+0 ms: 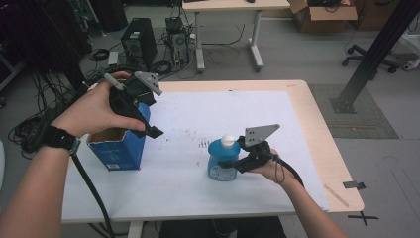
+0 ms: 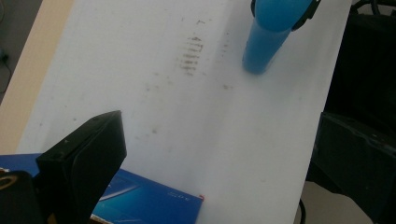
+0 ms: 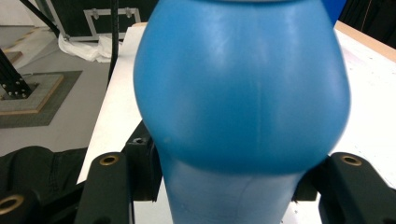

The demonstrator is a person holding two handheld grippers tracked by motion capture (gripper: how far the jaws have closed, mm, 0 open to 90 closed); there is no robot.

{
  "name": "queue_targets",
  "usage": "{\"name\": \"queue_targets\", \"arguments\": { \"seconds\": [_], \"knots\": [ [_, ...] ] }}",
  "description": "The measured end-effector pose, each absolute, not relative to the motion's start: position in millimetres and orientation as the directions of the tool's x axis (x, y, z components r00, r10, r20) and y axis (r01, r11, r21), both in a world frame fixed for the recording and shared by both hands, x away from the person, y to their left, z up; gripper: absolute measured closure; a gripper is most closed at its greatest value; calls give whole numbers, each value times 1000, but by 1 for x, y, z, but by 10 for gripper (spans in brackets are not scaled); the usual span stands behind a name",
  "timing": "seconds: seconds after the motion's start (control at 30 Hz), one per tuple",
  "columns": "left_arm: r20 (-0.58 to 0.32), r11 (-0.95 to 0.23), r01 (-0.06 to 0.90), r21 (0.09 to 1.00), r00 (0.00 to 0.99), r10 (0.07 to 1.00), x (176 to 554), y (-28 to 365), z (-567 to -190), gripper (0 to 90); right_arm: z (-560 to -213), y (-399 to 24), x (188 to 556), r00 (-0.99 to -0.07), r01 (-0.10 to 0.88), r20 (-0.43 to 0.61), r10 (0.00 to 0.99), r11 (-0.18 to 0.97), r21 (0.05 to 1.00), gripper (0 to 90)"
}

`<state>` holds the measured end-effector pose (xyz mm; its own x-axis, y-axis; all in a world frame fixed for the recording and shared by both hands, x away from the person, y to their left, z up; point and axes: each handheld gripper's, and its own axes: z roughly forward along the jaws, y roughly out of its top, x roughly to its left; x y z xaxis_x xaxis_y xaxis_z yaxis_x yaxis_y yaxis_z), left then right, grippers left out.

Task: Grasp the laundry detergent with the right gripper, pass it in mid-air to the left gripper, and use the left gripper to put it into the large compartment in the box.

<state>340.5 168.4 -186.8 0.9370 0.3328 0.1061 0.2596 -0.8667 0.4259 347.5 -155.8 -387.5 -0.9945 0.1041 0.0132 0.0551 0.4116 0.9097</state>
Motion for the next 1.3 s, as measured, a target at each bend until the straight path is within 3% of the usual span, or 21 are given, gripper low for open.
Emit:
{"name": "queue_targets", "arguments": {
  "seconds": [0.23,0.97,1.3],
  "knots": [
    [109,-868,248,429,940,322,339,166,-183,35,-379,-153,351,-996,56,24,81,417,907,420],
    [112,-872,197,448,955,273,328,145,-159,37,-304,-113,365,-999,-4,11,-30,451,893,423],
    [100,-882,150,446,971,216,324,125,-159,39,-293,-95,360,-998,-33,-2,-65,474,880,424]
  ]
}}
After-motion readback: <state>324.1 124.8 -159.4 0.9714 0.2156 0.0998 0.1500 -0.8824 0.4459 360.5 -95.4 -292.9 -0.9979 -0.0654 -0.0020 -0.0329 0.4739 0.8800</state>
